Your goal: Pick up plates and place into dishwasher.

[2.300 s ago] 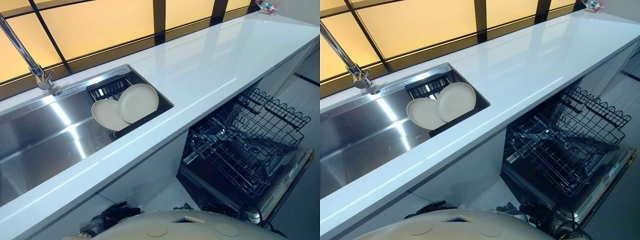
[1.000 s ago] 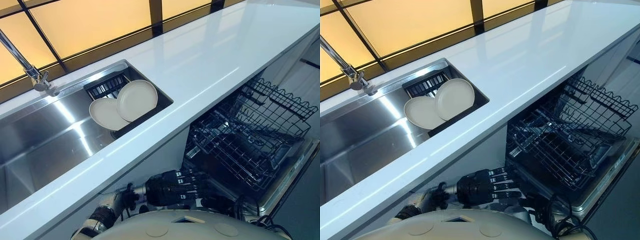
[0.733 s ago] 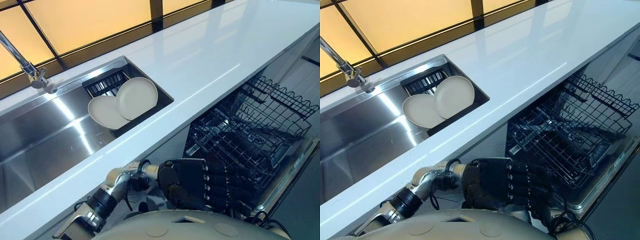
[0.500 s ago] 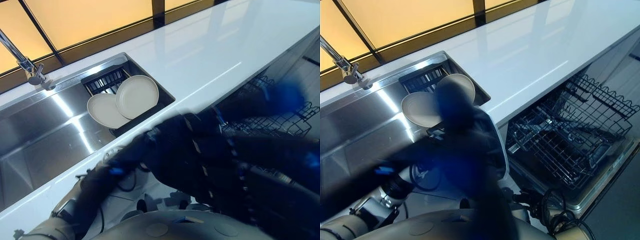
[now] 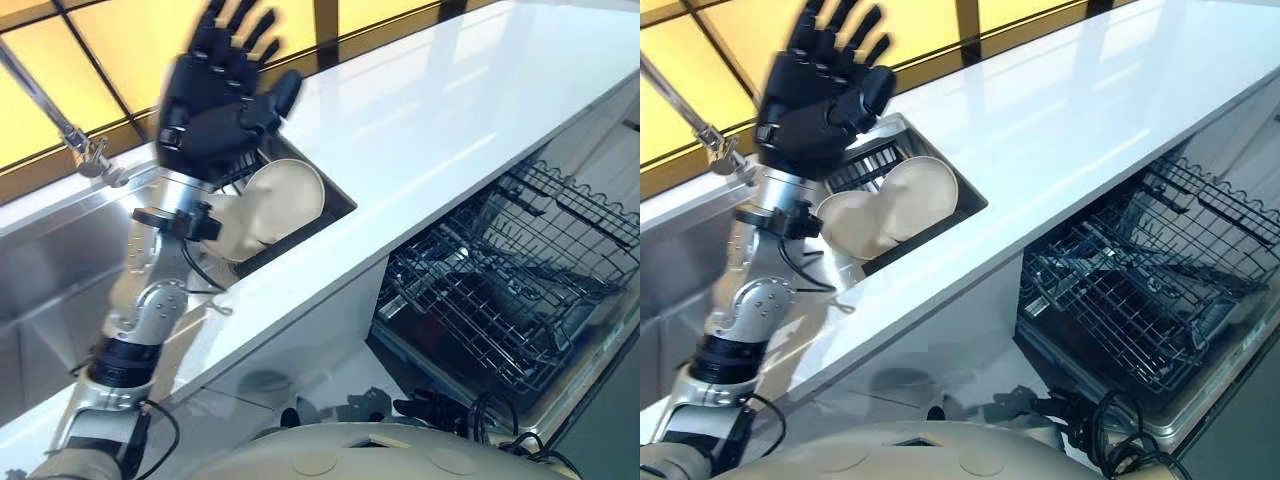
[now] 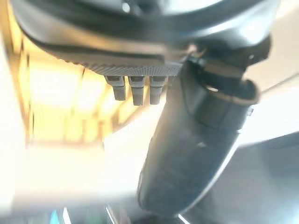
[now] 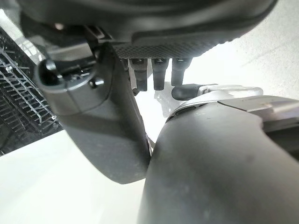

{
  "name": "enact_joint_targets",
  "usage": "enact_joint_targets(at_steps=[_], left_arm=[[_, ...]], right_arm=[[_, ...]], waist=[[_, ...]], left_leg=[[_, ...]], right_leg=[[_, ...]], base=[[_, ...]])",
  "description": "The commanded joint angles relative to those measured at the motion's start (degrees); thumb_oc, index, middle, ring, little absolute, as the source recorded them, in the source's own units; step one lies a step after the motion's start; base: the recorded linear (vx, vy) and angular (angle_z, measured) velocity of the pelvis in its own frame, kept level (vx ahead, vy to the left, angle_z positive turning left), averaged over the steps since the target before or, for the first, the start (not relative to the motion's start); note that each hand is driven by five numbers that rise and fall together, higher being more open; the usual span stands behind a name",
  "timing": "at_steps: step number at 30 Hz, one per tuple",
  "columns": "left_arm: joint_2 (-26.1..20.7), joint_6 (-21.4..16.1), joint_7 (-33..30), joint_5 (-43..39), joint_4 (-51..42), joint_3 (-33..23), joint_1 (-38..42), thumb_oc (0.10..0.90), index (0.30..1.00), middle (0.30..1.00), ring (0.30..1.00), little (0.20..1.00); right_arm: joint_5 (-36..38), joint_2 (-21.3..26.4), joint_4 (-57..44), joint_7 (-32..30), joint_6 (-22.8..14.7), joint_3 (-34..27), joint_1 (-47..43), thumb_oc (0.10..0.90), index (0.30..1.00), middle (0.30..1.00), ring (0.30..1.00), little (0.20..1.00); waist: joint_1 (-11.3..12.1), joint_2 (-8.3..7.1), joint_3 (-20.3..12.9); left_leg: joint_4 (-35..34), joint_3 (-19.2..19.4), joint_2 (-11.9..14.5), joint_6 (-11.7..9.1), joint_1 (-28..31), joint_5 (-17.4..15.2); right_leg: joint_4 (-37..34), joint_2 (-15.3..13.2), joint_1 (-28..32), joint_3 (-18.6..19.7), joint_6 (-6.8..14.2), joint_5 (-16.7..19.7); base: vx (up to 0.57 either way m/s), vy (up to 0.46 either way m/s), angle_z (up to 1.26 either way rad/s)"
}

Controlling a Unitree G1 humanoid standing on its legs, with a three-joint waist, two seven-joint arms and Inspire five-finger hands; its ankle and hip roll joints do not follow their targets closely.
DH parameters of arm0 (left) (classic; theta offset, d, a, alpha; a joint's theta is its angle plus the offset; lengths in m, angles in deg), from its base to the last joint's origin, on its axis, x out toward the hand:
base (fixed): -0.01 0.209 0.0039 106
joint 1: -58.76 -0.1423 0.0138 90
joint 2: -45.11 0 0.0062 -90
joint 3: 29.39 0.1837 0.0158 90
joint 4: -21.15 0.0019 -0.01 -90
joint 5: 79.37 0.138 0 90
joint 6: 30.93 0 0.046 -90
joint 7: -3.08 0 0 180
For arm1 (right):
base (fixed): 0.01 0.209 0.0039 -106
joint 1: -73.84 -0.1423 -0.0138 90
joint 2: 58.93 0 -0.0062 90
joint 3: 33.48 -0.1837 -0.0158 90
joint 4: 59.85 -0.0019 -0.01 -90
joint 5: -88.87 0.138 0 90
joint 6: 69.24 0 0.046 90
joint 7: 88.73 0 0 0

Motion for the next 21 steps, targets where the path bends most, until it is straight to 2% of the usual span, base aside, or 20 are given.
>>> enact_joint_targets(at_steps=[1,3,4,7,9,12,15,21], left_arm=[[-6.63,-2.03,-5.02,13.71,-1.70,-2.54,9.65,0.800,0.900,0.900,0.900,0.900],[-10.72,1.59,-8.42,18.38,1.91,-2.30,14.00,0.800,0.900,0.900,0.900,0.900],[-11.56,2.86,-8.78,20.42,2.66,-2.29,14.80,0.800,0.900,0.900,0.900,0.900],[-18.15,7.32,-10.65,25.34,9.36,-0.05,21.27,0.800,0.900,0.900,0.900,0.900],[-20.90,9.85,-9.99,24.33,12.30,1.55,24.26,0.800,0.900,0.900,0.900,0.900],[-24.85,13.41,-6.30,24.35,20.65,6.62,30.64,0.800,0.900,0.900,0.900,0.900],[-27.25,15.08,-1.12,25.97,31.20,13.28,37.76,0.800,0.900,0.900,0.900,0.900],[-27.73,17.66,7.09,25.78,43.99,21.56,45.86,0.800,0.900,0.900,0.900,0.900]], right_arm=[[0.38,-0.86,2.18,-0.10,-0.45,1.21,-1.03,0.800,0.900,0.900,0.900,0.900],[0.70,-0.43,2.68,-0.18,0.10,1.48,-1.50,0.800,0.900,0.900,0.900,0.900],[0.79,-0.32,2.68,-0.23,0.33,1.50,-1.58,0.800,0.900,0.900,0.900,0.900],[0.70,0.19,2.72,-0.44,0.80,1.67,-1.57,0.800,0.900,0.900,0.900,0.900],[0.56,0.39,2.89,-0.42,0.74,1.59,-1.47,0.800,0.900,0.900,0.900,0.900],[-0.04,0.67,3.41,-0.33,0.44,1.56,-1.32,0.800,0.900,0.900,0.900,0.900],[-0.79,0.70,4.05,-0.45,-0.19,1.50,-0.96,0.800,0.900,0.900,0.900,0.900],[-1.92,0.92,4.83,-1.01,-0.31,1.52,-1.03,0.800,0.900,0.900,0.900,0.900]], waist=[[0.40,-1.10,-2.40],[-0.04,-0.88,-2.68],[-0.15,-0.81,-2.78],[-1.02,-0.19,-3.18],[-1.41,0.12,-3.35],[-2.26,0.72,-3.74],[-3.31,1.30,-4.07],[-4.65,1.87,-4.04]], left_leg=[[0.36,1.77,-4.08,2.83,1.05,-6.75],[0.36,1.85,-4.17,2.82,1.34,-6.80],[0.36,1.90,-4.18,2.79,1.38,-6.79],[0.36,2.40,-4.27,2.77,1.50,-6.78],[0.36,2.62,-4.35,2.78,1.58,-6.82],[0.36,3.09,-4.50,2.79,1.60,-6.99],[0.37,3.63,-4.76,2.94,1.70,-7.30],[0.43,4.66,-5.09,3.30,2.01,-7.94]], right_leg=[[4.80,0.86,-2.96,2.36,3.74,-4.44],[4.83,0.92,-2.76,2.37,3.75,-4.46],[4.89,0.92,-2.74,2.36,3.77,-4.46],[5.27,0.74,-2.97,2.43,4.16,-4.22],[5.51,0.65,-3.13,2.45,4.41,-4.13],[5.94,0.40,-3.55,2.42,4.94,-3.98],[6.51,0.17,-4.07,2.50,5.55,-3.91],[7.59,-0.21,-4.89,2.69,6.46,-4.02]], base=[[0.06,0.017,0.31],[0.07,0.027,0.30],[0.06,0.035,0.14],[0.05,0.037,-0.03],[0.05,0.037,-0.11],[0.05,0.033,-0.05],[0.06,0.038,-0.14],[0.07,0.042,-0.14]])
